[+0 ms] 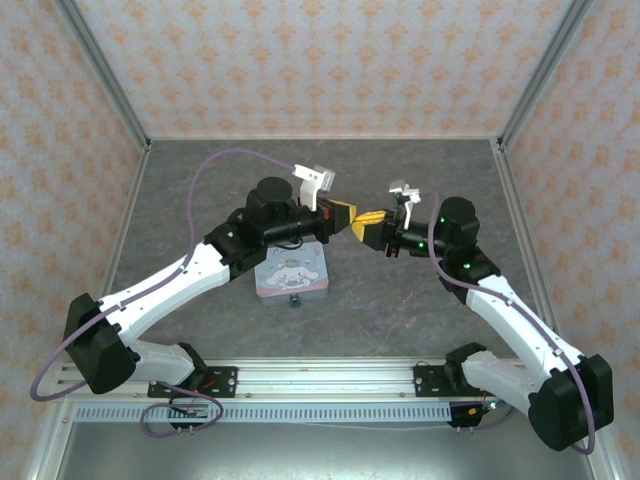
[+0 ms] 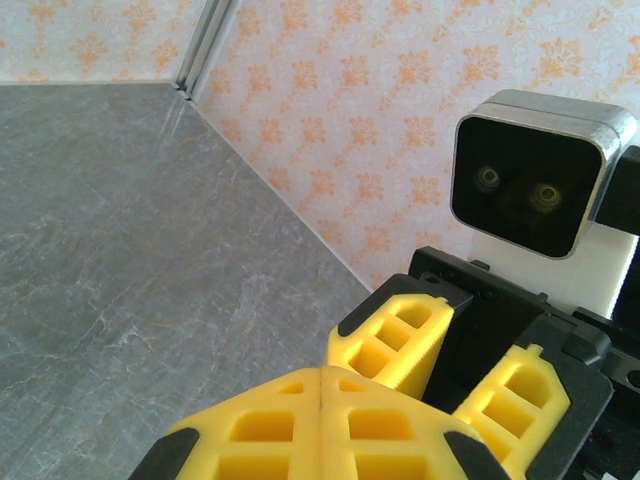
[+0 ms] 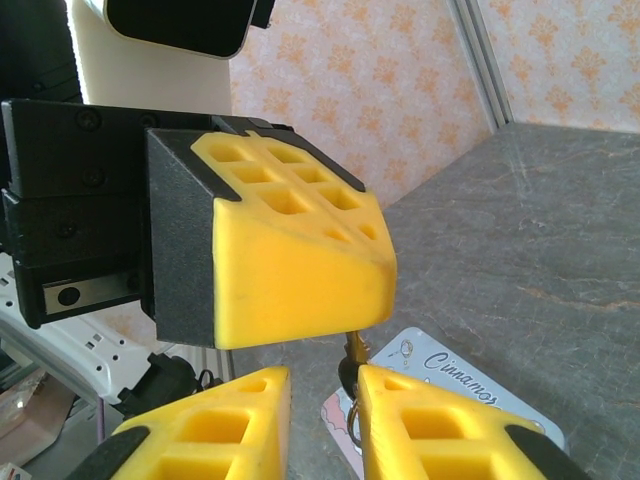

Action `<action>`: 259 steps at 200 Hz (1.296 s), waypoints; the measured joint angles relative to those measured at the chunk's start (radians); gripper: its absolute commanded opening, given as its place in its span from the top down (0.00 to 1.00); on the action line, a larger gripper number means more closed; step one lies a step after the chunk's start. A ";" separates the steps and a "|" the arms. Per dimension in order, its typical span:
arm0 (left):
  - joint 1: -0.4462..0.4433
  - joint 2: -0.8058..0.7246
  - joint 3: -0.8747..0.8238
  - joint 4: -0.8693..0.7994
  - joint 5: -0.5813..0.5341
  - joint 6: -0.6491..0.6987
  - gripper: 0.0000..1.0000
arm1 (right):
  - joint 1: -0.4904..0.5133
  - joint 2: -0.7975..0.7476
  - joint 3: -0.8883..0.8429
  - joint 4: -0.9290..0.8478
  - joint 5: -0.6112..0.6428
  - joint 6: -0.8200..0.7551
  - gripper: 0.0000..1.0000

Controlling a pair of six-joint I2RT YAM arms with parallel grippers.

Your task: Unlock a padlock with a key

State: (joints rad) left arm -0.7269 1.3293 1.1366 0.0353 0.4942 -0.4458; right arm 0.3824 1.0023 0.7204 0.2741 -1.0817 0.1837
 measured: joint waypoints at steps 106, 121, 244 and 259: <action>0.000 0.000 0.000 0.000 -0.003 0.003 1.00 | 0.001 -0.031 0.008 -0.035 0.059 -0.041 0.55; 0.000 0.000 0.000 0.000 0.000 0.003 1.00 | 0.000 -0.045 0.007 -0.037 0.083 -0.047 0.54; 0.000 0.000 0.000 0.000 0.017 0.002 1.00 | 0.000 0.024 0.007 -0.050 0.030 -0.029 0.74; 0.000 0.000 0.000 0.000 0.019 0.002 1.00 | 0.000 0.024 0.007 -0.050 0.025 -0.027 0.81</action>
State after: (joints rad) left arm -0.7269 1.3293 1.1366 0.0353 0.5129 -0.4435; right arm 0.3828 1.0264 0.7277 0.2245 -1.0565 0.1562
